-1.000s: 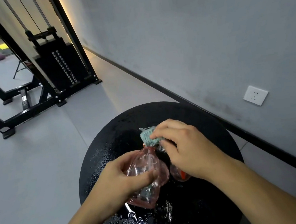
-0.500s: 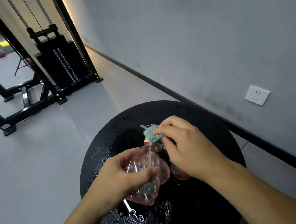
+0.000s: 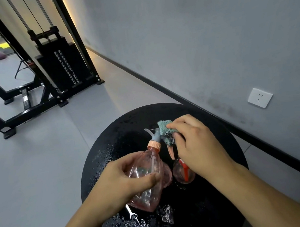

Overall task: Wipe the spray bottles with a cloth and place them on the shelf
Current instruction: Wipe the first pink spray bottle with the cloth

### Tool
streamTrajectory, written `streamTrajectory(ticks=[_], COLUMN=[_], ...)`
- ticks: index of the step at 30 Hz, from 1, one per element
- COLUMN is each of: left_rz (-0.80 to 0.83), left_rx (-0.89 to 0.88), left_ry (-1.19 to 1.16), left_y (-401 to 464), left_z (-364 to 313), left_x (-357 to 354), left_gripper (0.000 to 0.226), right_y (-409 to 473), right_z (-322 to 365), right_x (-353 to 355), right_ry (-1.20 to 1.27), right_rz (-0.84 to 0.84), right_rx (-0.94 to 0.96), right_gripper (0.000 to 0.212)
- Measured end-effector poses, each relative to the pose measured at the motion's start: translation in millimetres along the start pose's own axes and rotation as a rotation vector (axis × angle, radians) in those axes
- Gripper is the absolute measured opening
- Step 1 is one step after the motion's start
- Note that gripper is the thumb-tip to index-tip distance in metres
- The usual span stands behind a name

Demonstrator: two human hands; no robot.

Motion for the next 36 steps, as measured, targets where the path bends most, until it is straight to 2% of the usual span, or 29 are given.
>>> streamTrajectory(ticks=[6,11,17,23,26,31,36], left_rz=[-0.007,0.015,0.011,0.018,0.01,-0.012,-0.055], left_rx=[-0.021,-0.004,-0.025,0.002,-0.014,-0.012,-0.021], left_ry=[0.002,-0.037,-0.038,-0.102,-0.143,-0.153,-0.211], left_y=[1.7,2.2,3.3,4.9,4.8,4.4,5.7], left_z=[0.4,2.0,2.8,7.0,5.2,4.2,7.7], left_x=[-2.7,-0.1,1.1,6.8,8.1,4.4,10.7], left_gripper=[0.038,0.051,0.051,0.053,0.05,0.047,0.064], right_y=[-1.8,3.5,0.8,4.0,3.1,-0.1,-1.2], right_z=[10.6,-8.2,1.9,-16.6,-16.1,-4.6,0.0], right_x=[-3.5,5.0,2.8,7.8,11.8,6.4,-0.2], right_ry=[0.047,0.071,0.133,0.119,0.181,0.21,0.151], right_rz=[0.064,-0.002,0.034,-0.038,-0.068,-0.01,0.086], right_rx=[0.073,-0.092,-0.009,-0.136,-0.13,-0.063,-0.066], right_gripper=[0.028,0.025,0.03,0.026,0.026,0.026,0.019])
Point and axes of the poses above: each hand's wrist, its own y-axis towards the middle knuckle, its own x-axis out of the back of the hand, z = x × y, the point moved 4 cm from there along y, towards the middle knuckle, and after that the axes turned 3 degrees about z, right-handed, at the moved point
